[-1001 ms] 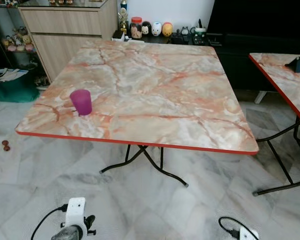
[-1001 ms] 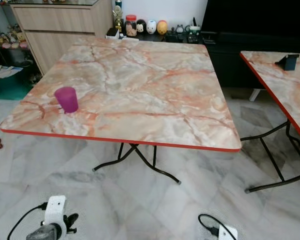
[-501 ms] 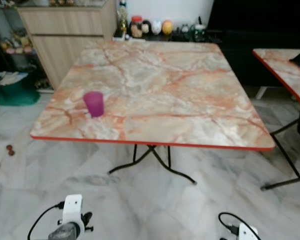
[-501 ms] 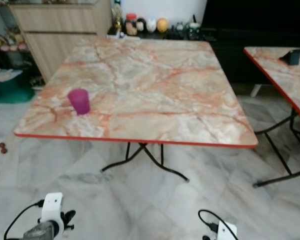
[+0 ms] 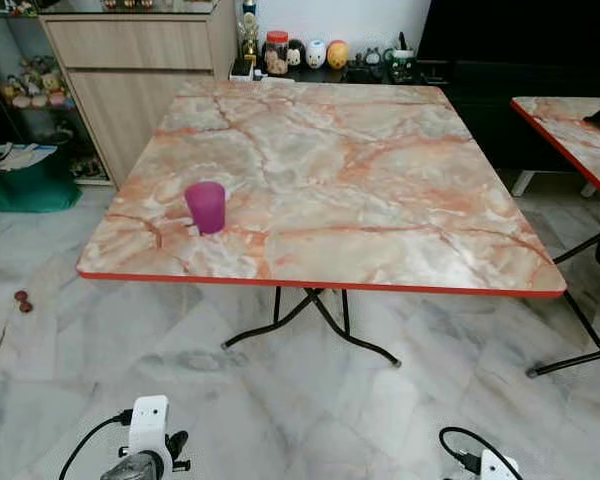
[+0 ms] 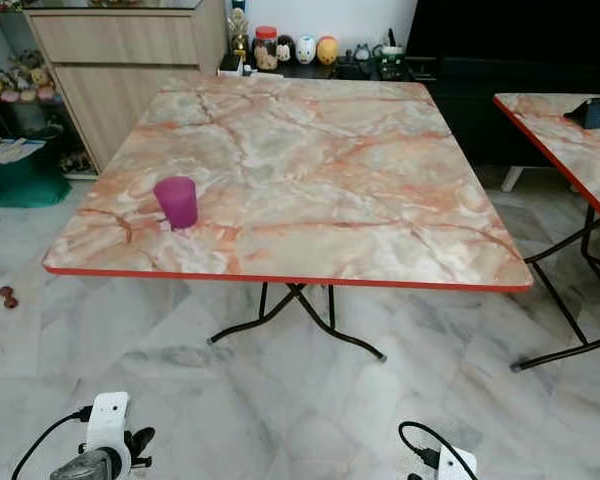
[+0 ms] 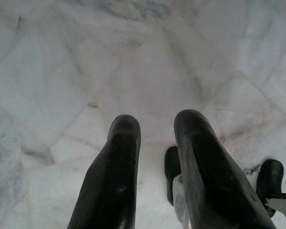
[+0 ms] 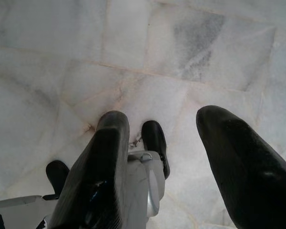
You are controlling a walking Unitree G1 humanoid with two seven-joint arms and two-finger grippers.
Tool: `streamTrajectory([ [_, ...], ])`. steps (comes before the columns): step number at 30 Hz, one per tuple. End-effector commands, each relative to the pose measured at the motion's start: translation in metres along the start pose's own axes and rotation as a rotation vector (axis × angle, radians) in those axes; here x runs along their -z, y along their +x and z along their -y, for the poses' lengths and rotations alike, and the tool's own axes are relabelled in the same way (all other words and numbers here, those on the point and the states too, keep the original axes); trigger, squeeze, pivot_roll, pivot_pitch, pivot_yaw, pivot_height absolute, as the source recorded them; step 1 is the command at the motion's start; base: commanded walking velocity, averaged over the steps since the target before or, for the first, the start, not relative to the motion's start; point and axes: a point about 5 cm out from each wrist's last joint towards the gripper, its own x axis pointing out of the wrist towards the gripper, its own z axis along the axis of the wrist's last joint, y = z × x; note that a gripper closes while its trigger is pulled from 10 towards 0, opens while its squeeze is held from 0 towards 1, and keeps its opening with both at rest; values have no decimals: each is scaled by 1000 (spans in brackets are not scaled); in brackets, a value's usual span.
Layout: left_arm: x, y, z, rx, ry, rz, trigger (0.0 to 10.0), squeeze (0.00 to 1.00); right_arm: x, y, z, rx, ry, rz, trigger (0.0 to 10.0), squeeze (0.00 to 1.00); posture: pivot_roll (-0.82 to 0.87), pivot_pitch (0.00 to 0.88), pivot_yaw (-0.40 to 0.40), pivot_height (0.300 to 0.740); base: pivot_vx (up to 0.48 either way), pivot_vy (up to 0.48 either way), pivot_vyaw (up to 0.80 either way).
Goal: Setting the table
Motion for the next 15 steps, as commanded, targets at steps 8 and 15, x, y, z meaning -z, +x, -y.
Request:
streamTrajectory([
  [8, 10, -2, -5, -15, 2, -42, 10000, 0, -1, 0, 1, 5, 11, 3, 10000, 0, 72, 0, -9, 740, 0, 293, 0],
  [15, 11, -2, -4, -15, 2, -46, 10000, 0, -2, 0, 1, 4, 13, 4, 10000, 0, 69, 0, -7, 740, 0, 305, 0],
])
